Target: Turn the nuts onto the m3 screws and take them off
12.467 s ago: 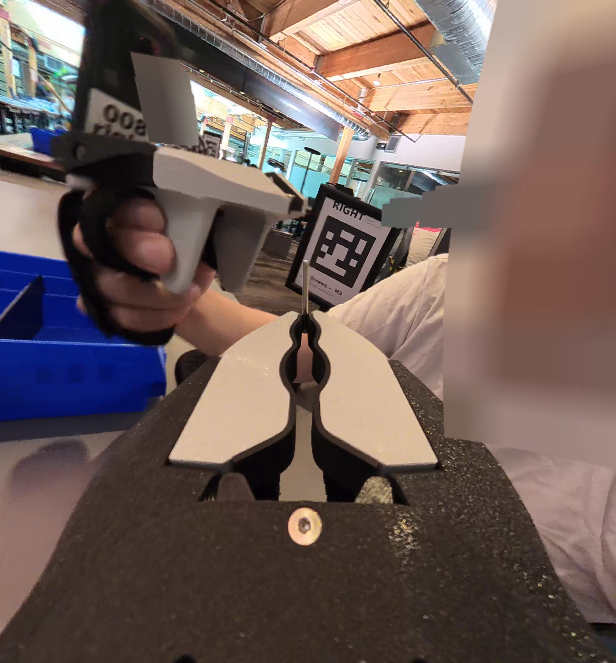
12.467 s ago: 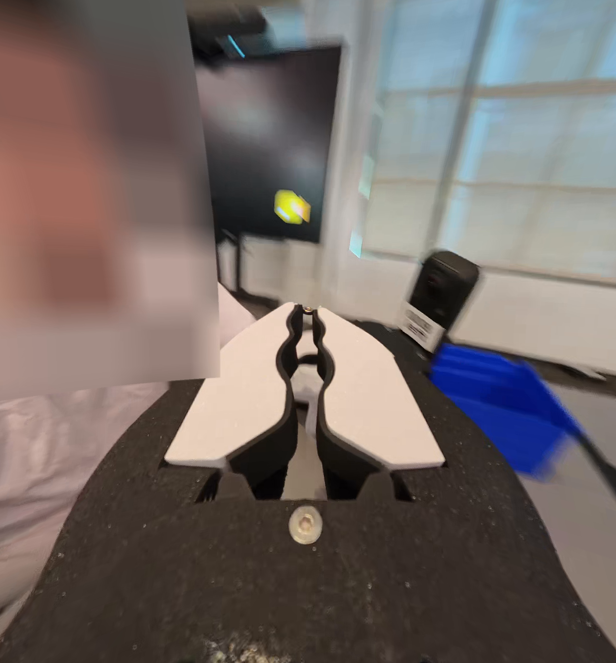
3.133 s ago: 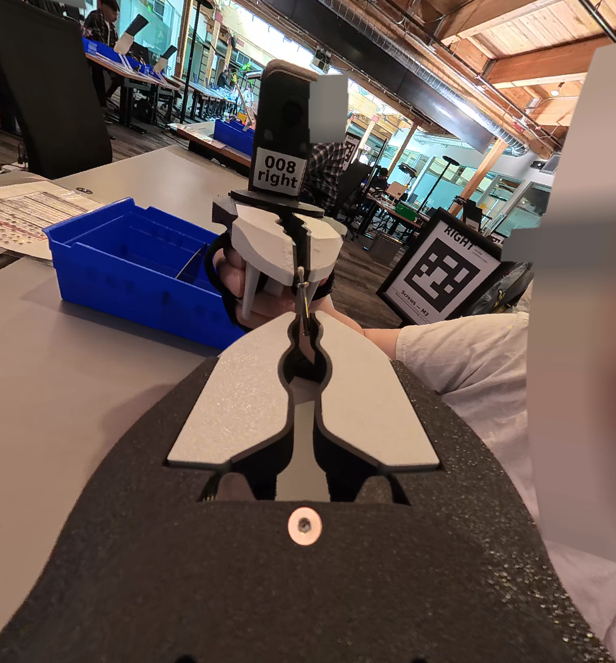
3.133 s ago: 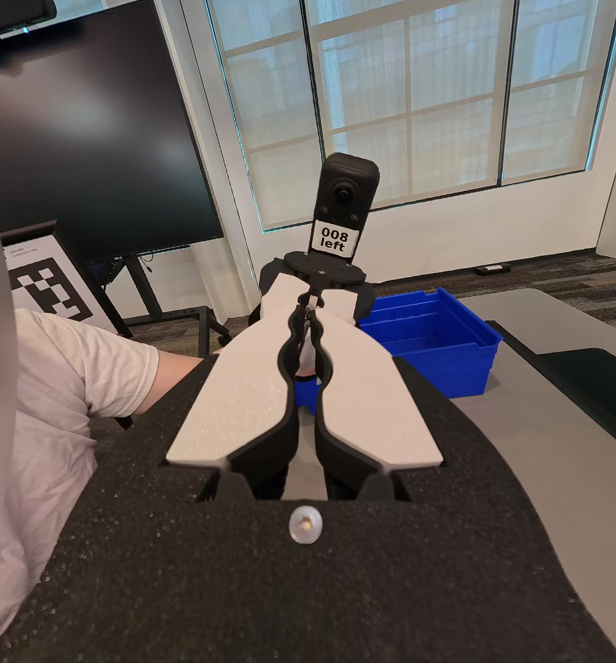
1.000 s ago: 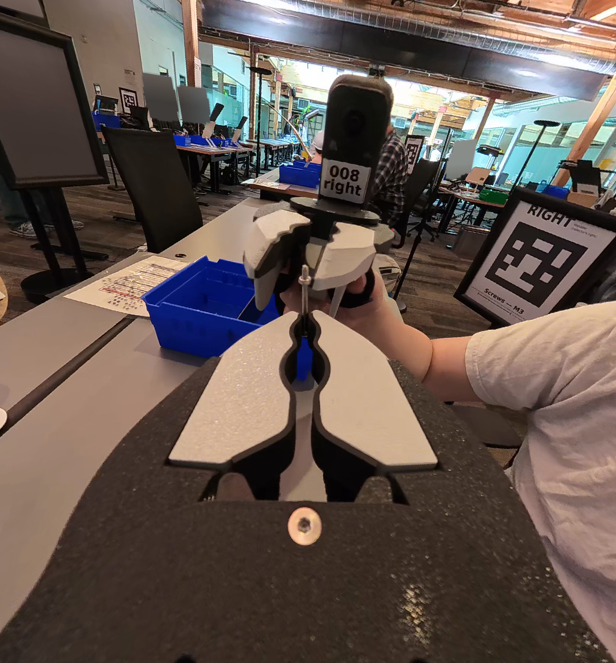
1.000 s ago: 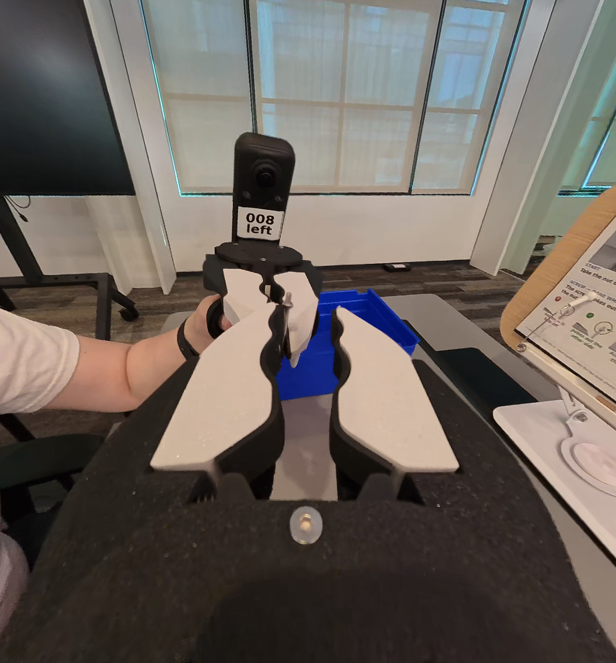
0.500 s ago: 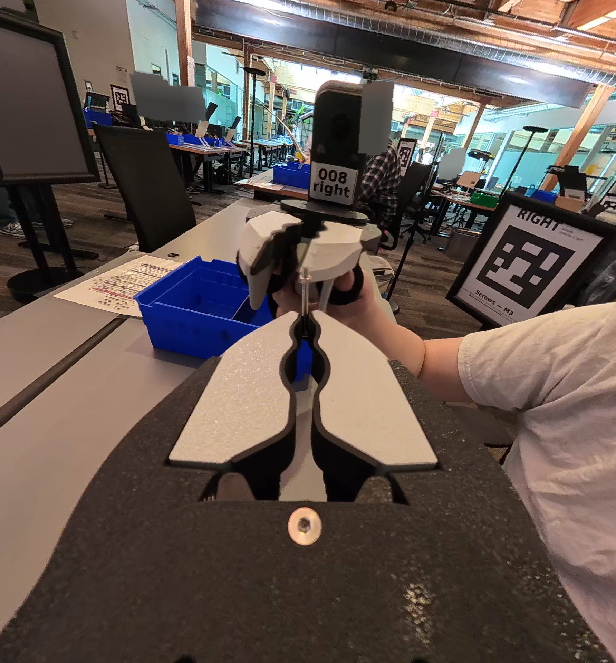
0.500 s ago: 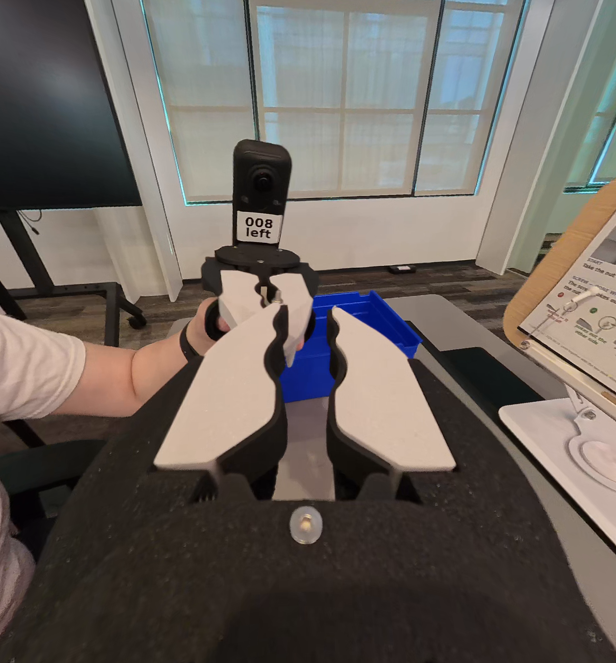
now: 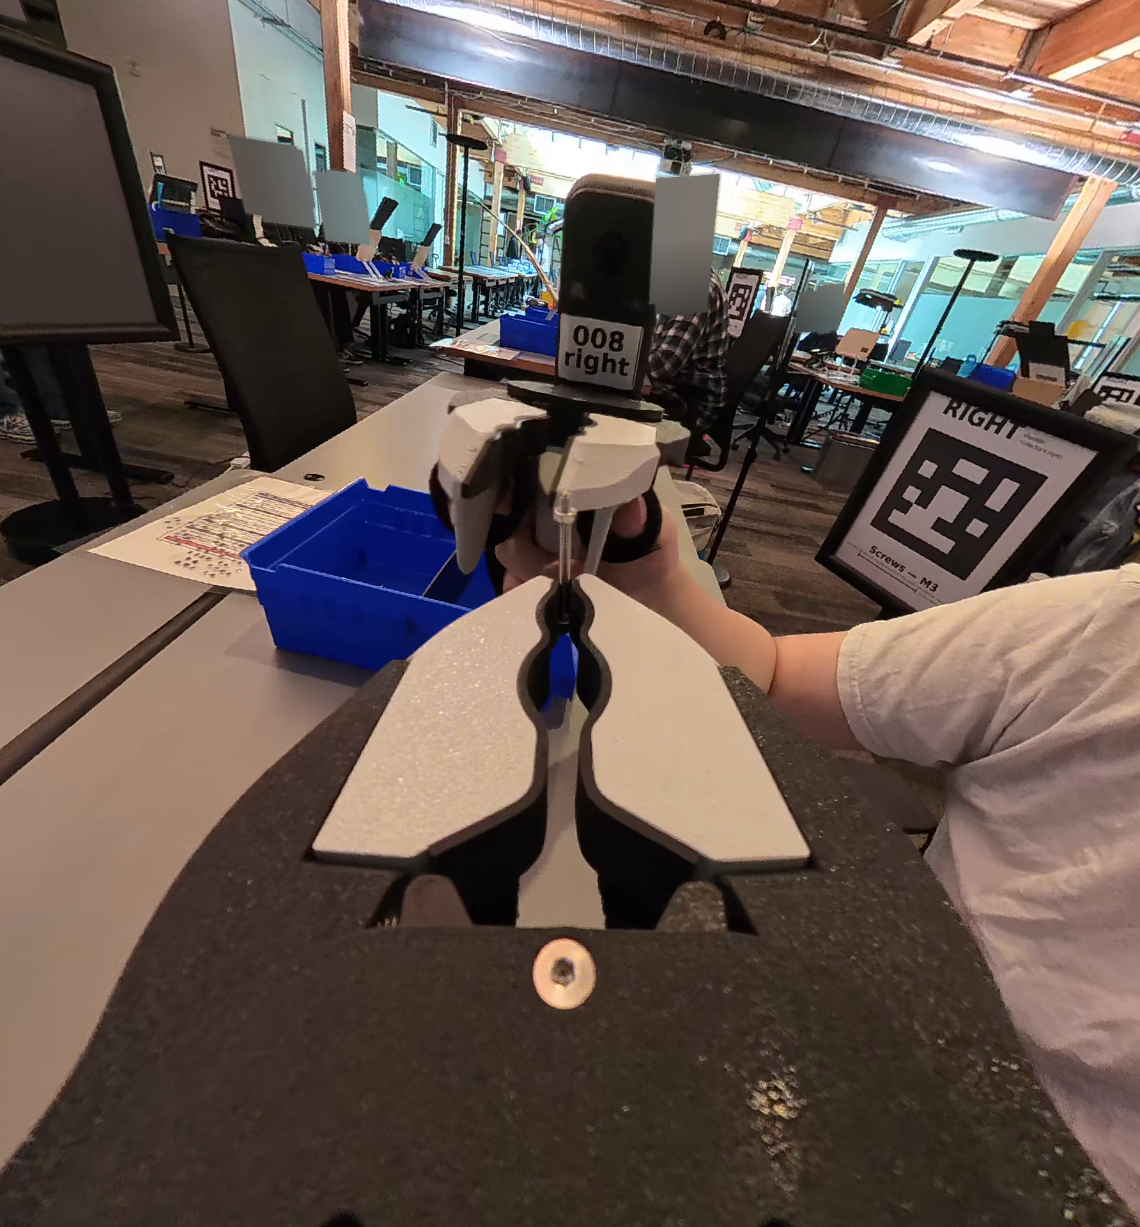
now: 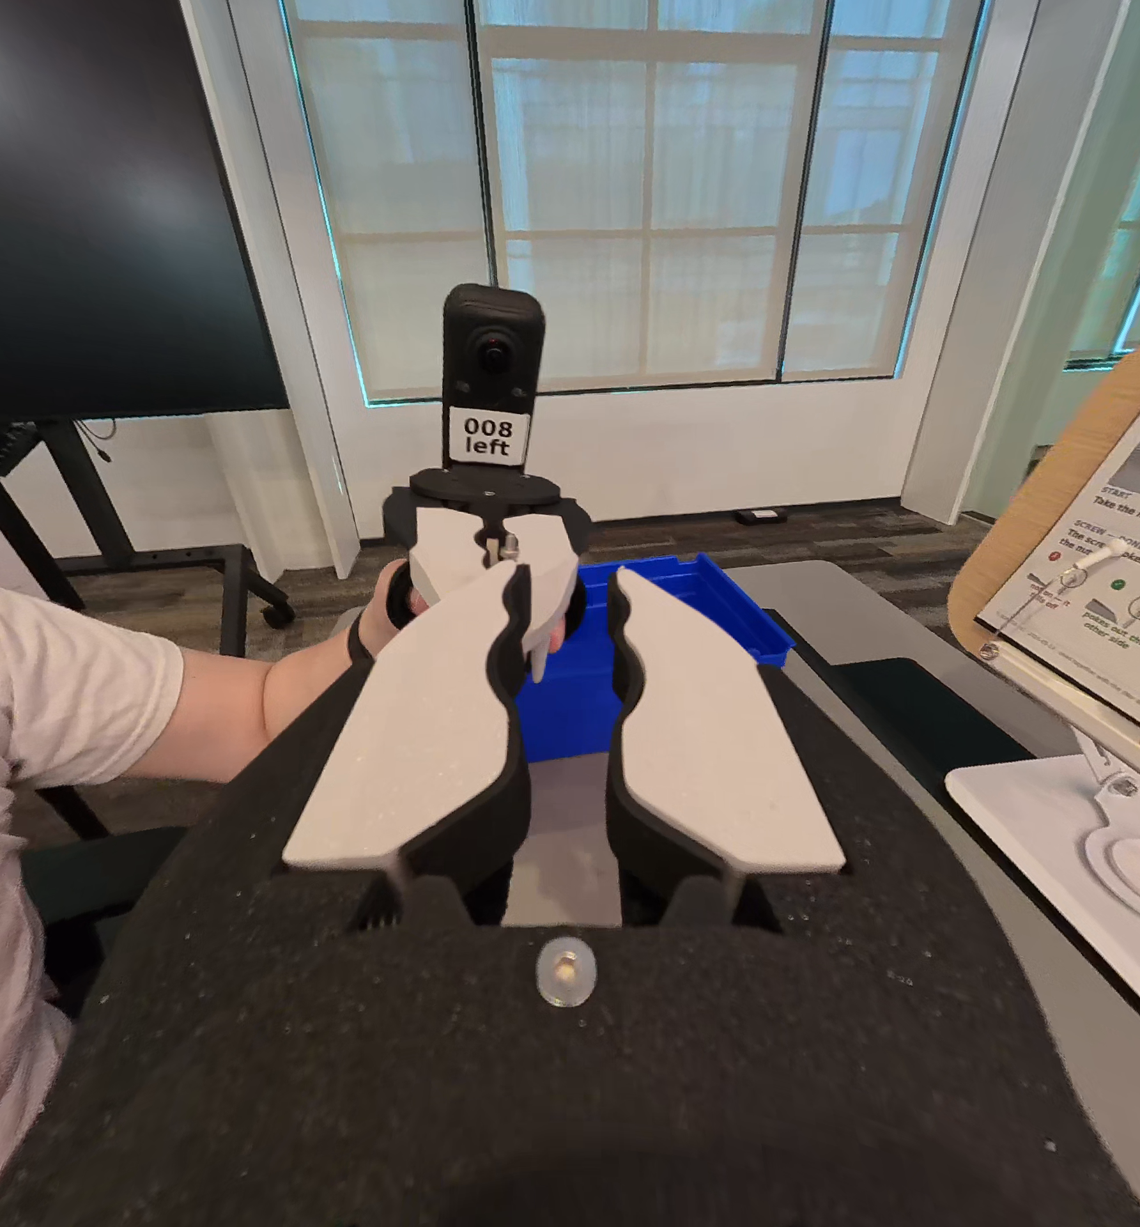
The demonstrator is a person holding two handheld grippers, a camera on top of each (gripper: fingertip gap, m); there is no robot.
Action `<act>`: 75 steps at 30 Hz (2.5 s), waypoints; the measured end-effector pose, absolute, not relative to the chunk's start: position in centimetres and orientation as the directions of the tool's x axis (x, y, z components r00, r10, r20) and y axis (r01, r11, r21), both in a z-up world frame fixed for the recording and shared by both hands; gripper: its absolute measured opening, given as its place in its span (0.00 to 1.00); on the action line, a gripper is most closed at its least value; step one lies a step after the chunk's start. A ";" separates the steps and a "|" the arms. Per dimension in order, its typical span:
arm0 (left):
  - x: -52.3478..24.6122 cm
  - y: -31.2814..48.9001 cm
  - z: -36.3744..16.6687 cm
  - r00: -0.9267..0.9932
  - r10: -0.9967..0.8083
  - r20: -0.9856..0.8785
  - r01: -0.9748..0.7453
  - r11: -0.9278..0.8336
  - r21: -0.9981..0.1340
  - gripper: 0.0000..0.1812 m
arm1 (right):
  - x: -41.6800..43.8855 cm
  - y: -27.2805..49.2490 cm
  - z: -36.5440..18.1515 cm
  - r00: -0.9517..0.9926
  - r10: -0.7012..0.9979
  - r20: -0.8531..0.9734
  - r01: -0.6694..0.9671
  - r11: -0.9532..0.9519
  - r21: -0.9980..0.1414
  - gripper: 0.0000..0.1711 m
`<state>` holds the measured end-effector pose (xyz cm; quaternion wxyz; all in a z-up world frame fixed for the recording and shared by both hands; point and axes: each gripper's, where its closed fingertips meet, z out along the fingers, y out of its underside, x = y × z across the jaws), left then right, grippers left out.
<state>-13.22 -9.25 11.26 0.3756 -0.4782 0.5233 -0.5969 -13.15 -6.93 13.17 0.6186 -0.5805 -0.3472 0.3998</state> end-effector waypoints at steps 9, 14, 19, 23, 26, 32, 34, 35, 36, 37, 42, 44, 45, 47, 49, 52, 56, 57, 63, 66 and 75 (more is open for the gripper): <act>-13.0 -9.6 11.1 -0.261 -0.951 0.169 -0.061 -0.158 -0.985 0.01 | -13.8 -7.4 13.2 0.397 0.916 -0.054 -0.109 -0.012 -0.994 0.14; -13.3 -9.5 11.4 -0.268 -0.947 0.178 -0.053 -0.169 -0.984 0.01 | -13.1 -7.7 14.0 0.371 0.925 -0.079 -0.158 -0.021 -0.987 0.13; -13.1 -9.8 11.2 -0.283 -0.941 0.185 -0.058 -0.176 -0.983 0.01 | -14.7 -8.1 13.4 0.375 0.926 -0.033 -0.100 0.005 -0.995 0.13; -13.2 -9.9 11.5 -0.291 -0.937 0.192 -0.052 -0.185 -0.981 0.01 | -13.4 -7.3 13.6 0.378 0.921 -0.093 -0.162 -0.034 -0.986 0.11; -13.3 -9.7 11.5 -0.284 -0.939 0.191 -0.049 -0.185 -0.981 0.01 | -13.1 -7.5 13.9 0.354 0.928 -0.114 -0.179 -0.052 -0.982 0.11; -13.0 -10.2 11.2 -0.300 -0.934 0.194 -0.062 -0.184 -0.981 0.01 | -14.7 -8.0 13.5 0.359 0.931 -0.066 -0.131 -0.020 -0.991 0.12; -13.0 -9.9 11.2 -0.282 -0.941 0.188 -0.062 -0.177 -0.982 0.01 | -14.3 -7.8 13.4 0.349 0.933 -0.087 -0.144 -0.038 -0.989 0.13; -13.0 -9.9 11.2 -0.284 -0.940 0.190 -0.058 -0.181 -0.982 0.01 | -13.9 -7.6 13.4 0.346 0.932 -0.107 -0.156 -0.055 -0.986 0.12; -13.2 -10.0 11.4 -0.298 -0.933 0.200 -0.054 -0.193 -0.980 0.01 | -13.4 -7.2 13.3 0.365 0.923 -0.120 -0.166 -0.062 -0.984 0.10; -13.2 -10.0 11.5 -0.305 -0.929 0.209 -0.052 -0.203 -0.978 0.01 | -13.1 -7.0 13.4 0.374 0.920 -0.120 -0.174 -0.057 -0.983 0.10; -13.1 -10.1 11.2 -0.302 -0.932 0.201 -0.065 -0.190 -0.980 0.01 | -14.1 -8.6 14.1 0.317 0.945 -0.075 -0.161 -0.024 -0.987 0.12; -13.0 -10.3 11.1 -0.306 -0.931 0.200 -0.071 -0.187 -0.980 0.01 | -14.5 -8.4 13.7 0.333 0.941 -0.062 -0.133 -0.019 -0.991 0.12; -12.9 -10.3 11.1 -0.305 -0.931 0.199 -0.070 -0.187 -0.980 0.01 | -14.5 -8.1 13.4 0.346 0.936 -0.063 -0.123 -0.022 -0.992 0.12; -12.9 -10.1 11.2 -0.291 -0.936 0.199 -0.063 -0.188 -0.980 0.01 | -14.0 -7.8 13.5 0.344 0.935 -0.079 -0.146 -0.029 -0.989 0.13; -13.2 -10.2 11.5 -0.313 -0.925 0.215 -0.055 -0.208 -0.977 0.01 | -13.2 -7.3 13.6 0.367 0.925 -0.098 -0.165 -0.039 -0.986 0.10; -13.3 -10.0 11.6 -0.305 -0.929 0.211 -0.049 -0.206 -0.977 0.01 | -13.1 -7.7 14.0 0.344 0.934 -0.100 -0.177 -0.040 -0.983 0.11; -13.1 -10.3 11.5 -0.317 -0.924 0.212 -0.058 -0.204 -0.977 0.01 | -14.6 -8.7 13.9 0.319 0.946 -0.060 -0.138 -0.017 -0.990 0.12; -13.1 -10.4 11.4 -0.319 -0.924 0.212 -0.060 -0.203 -0.977 0.01 | -14.8 -8.6 13.6 0.330 0.943 -0.051 -0.123 -0.011 -0.992 0.12; -13.3 -10.4 11.7 -0.323 -0.921 0.219 -0.054 -0.213 -0.976 0.01 | -13.0 -7.4 13.9 0.363 0.927 -0.094 -0.183 -0.028 -0.983 0.10; -13.3 -10.4 11.6 -0.316 -0.925 0.210 -0.056 -0.203 -0.978 0.01 | -13.6 -8.3 14.2 0.321 0.943 -0.087 -0.184 -0.027 -0.982 0.11; -13.2 -10.6 11.7 -0.325 -0.920 0.218 -0.050 -0.214 -0.976 0.01 | -13.7 -7.9 13.8 0.327 0.939 -0.103 -0.175 -0.047 -0.983 0.10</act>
